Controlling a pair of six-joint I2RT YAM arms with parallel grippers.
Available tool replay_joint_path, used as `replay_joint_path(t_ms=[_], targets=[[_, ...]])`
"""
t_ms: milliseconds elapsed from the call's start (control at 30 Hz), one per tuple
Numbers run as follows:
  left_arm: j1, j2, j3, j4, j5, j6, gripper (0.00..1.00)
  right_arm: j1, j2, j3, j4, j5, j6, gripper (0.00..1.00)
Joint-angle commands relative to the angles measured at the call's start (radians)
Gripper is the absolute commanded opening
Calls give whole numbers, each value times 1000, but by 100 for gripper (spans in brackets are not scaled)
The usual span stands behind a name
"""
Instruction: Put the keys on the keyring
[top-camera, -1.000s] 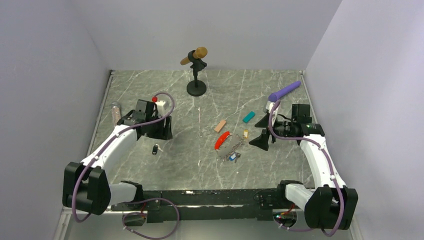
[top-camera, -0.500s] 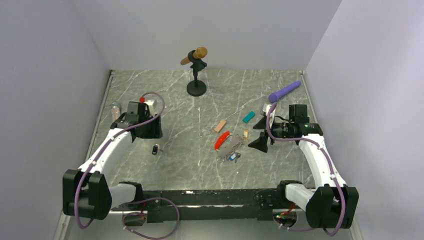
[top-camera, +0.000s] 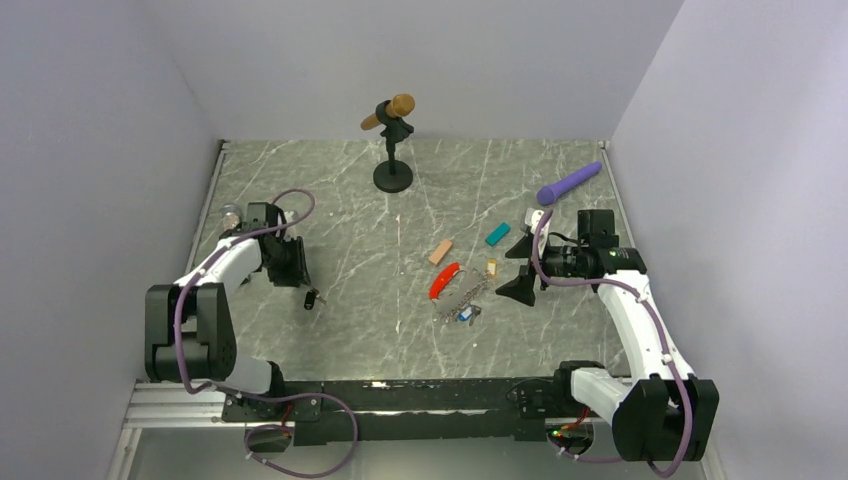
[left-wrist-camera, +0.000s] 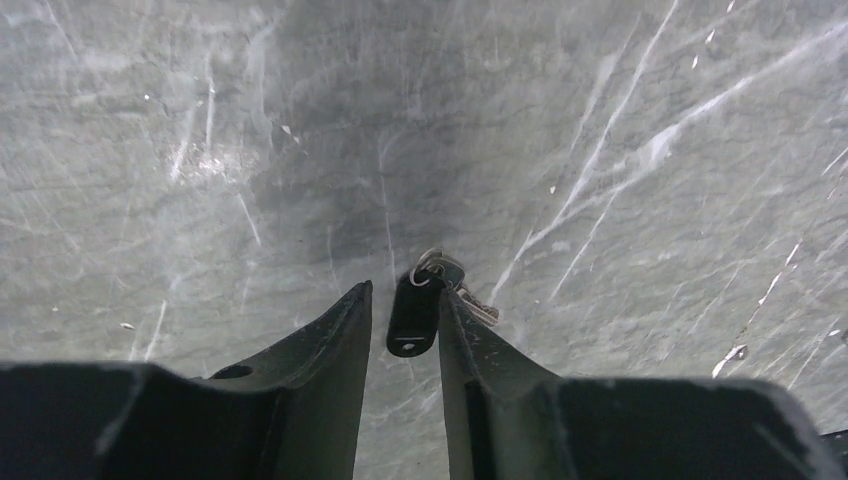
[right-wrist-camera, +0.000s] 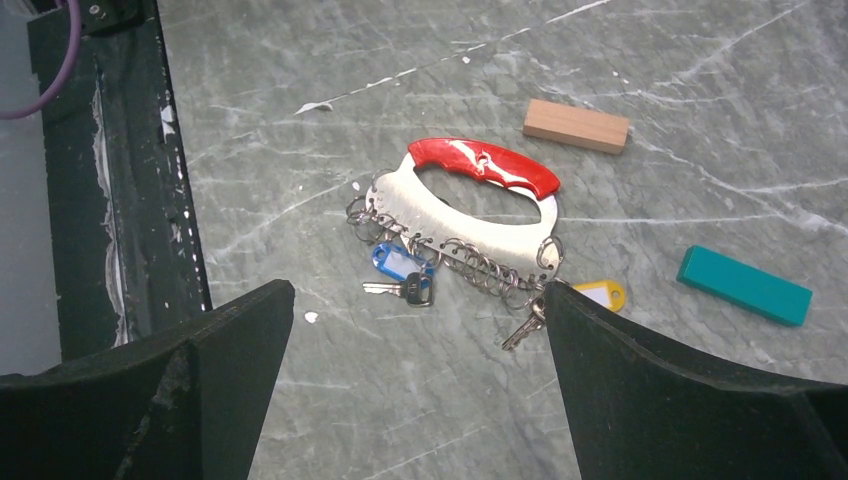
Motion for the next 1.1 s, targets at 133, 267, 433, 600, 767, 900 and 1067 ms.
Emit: replay_joint_path(t_ms=[133, 267, 433, 600, 767, 900, 1067], targets=[[28, 73, 77, -15, 65, 43, 34, 6, -26, 4, 3, -5, -22, 100], [31, 119, 111, -32, 77, 61, 34, 6, -28, 3, 2, 3, -23, 100], [33, 157, 122, -40, 96, 70, 31, 6, -31, 2, 3, 9, -23, 100], [33, 170, 119, -46, 96, 76, 30, 6, -32, 2, 3, 11, -22, 100], [33, 181, 117, -48, 111, 78, 29, 6, -36, 2, 3, 13, -22, 100], [32, 194, 114, -49, 126, 82, 27, 6, -39, 3, 1, 14, -24, 100], [32, 203, 113, -51, 136, 84, 25, 7, -42, 5, -2, 14, -26, 100]])
